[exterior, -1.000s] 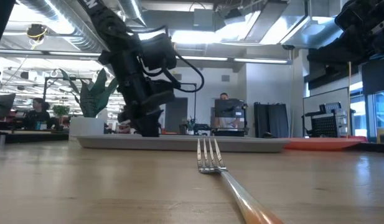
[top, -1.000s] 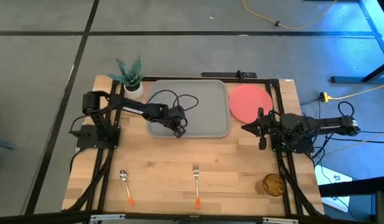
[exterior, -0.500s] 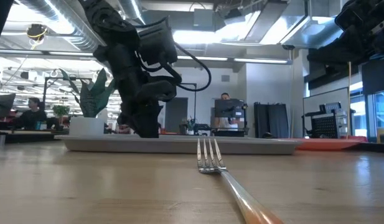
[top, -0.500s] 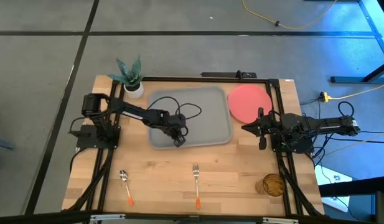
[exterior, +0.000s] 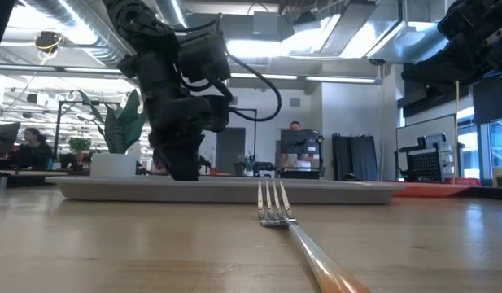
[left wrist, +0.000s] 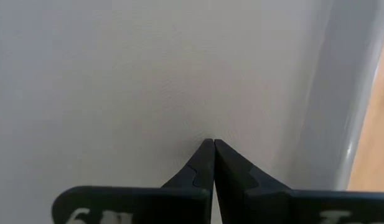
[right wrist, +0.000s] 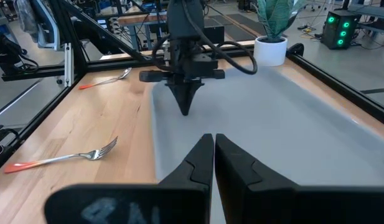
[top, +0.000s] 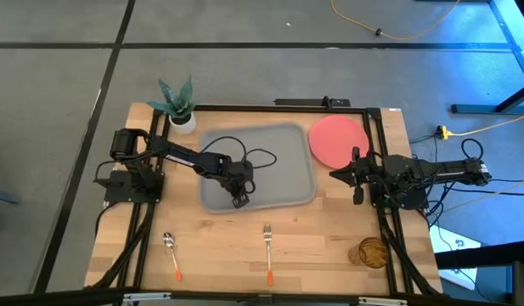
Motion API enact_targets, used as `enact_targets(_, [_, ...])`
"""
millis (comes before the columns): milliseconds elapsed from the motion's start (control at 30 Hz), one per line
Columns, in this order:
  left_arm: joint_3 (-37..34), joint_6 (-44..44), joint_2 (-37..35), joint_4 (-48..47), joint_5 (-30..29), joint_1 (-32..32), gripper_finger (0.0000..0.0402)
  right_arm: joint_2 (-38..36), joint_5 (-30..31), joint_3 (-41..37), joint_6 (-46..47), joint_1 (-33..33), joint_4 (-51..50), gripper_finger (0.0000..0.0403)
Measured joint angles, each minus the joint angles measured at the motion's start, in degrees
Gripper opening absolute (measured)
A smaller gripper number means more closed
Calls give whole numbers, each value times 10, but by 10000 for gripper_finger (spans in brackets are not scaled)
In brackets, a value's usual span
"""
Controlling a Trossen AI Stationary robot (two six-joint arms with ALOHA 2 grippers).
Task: Pick and place plate/cup/fork/spoon on tray
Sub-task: Move the gray tray to the center of the table
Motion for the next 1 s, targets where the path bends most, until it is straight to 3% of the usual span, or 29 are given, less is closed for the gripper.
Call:
enact_targets(200, [0,44,0,-6,37,-4,0,0,0,0,1,0,0,19])
enact_targets(467, [20,79,-11,-16,40,-4,0,0,0,0,0,0,0,19])
enact_targets(767, [119,171,-3,-7,-46,8,0,0,2,0,-11,0,-1,19])
enact_targets(1000, [124,184,7,78,-68,45,0,0,37,0,-11,0,-1,19])
